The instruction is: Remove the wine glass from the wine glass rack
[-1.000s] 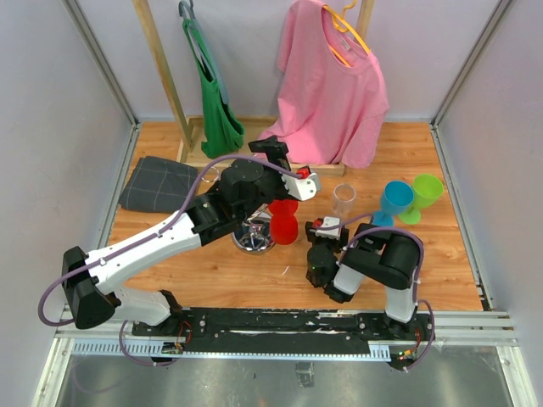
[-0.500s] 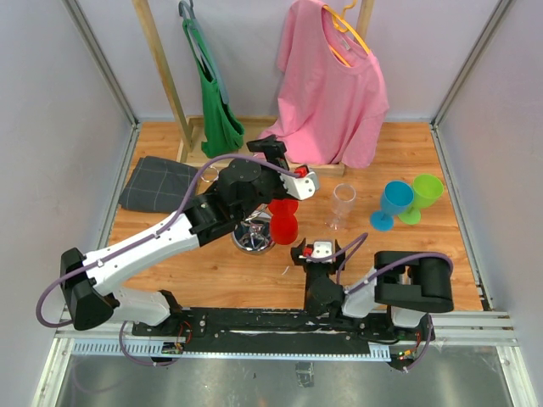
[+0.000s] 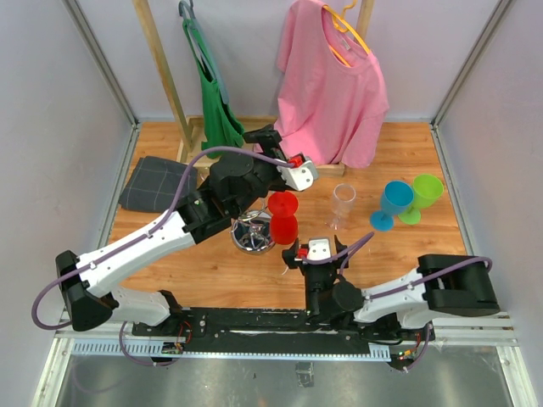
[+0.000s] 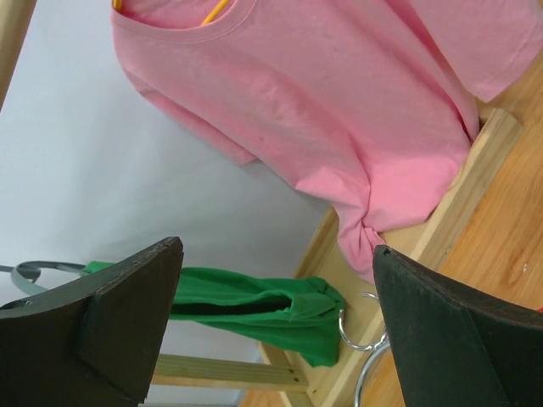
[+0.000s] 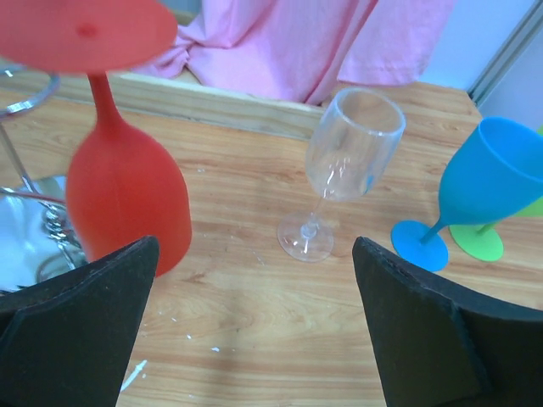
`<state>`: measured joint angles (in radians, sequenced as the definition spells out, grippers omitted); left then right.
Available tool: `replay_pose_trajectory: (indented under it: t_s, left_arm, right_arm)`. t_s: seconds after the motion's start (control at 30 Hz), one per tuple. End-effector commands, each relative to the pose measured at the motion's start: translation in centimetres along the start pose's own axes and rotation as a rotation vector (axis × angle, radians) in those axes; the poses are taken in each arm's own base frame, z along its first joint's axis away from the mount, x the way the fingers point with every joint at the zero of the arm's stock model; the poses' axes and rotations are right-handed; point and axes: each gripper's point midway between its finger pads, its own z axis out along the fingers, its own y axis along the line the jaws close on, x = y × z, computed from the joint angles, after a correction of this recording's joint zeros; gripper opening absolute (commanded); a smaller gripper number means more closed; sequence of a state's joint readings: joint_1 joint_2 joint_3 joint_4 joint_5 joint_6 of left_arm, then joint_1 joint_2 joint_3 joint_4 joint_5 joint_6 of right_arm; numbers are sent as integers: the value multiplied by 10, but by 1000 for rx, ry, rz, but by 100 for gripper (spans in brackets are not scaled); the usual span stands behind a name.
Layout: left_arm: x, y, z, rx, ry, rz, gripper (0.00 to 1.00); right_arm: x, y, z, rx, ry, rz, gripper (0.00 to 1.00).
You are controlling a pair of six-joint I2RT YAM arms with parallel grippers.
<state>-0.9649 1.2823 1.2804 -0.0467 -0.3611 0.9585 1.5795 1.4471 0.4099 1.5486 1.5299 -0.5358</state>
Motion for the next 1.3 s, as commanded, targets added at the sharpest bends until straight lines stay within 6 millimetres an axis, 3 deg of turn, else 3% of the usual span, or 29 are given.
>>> replay_pose_trajectory:
  t_s: [0.0,0.23,0.37,0.4,0.47,0.53,0.57,0.63,0.73,0.8,0.83,0.93,1.03,1.17,1.27]
  left_arm:
    - [-19,31,-10,-71,-62,-50,99]
    - [-36,66,-15,-153,-91,-101,99]
    - [-34,122,-29,-296,-86,-165,99]
    - [-30,138,-34,-336,-77,-185,99]
    - [-10,172,-45,-416,-43,-226,99]
    - [11,196,-55,-469,-8,-266,99]
    - [36,210,-66,-496,43,-302,99]
    - [53,217,-75,-514,71,-316,99]
    - [59,220,-86,-528,82,-297,99]
    - [56,223,-90,-538,70,-289,99]
    - [54,225,-91,-542,65,-286,99]
    - [50,230,-95,-555,54,-284,99]
    - [51,234,-101,-570,55,-287,99]
    - [72,238,-111,-600,82,-360,99]
    - [100,232,-116,-598,120,-482,99]
  right_arm:
    - [-23,-30,-16,71,113,-37,98]
    - [-115,-68,-24,-28,139,107,100]
    - [-194,-108,-16,-56,78,243,88]
    - [-217,-118,-14,-56,61,238,85]
    - [-247,-128,-12,-51,39,225,84]
    - [-265,-132,-11,-49,24,227,85]
    - [-284,-133,-11,-61,11,280,85]
    - [-304,-128,-10,-79,-12,288,86]
    - [-347,-123,2,-96,-86,273,89]
    - [-372,-109,15,-125,-135,238,91]
    - [-374,-89,25,-148,-135,160,93]
    - [-402,-68,58,-202,-177,189,95]
    - [-402,-47,96,-254,-145,270,96]
    - [-356,-25,136,-357,38,430,95]
    - [-310,-19,135,-409,179,477,94]
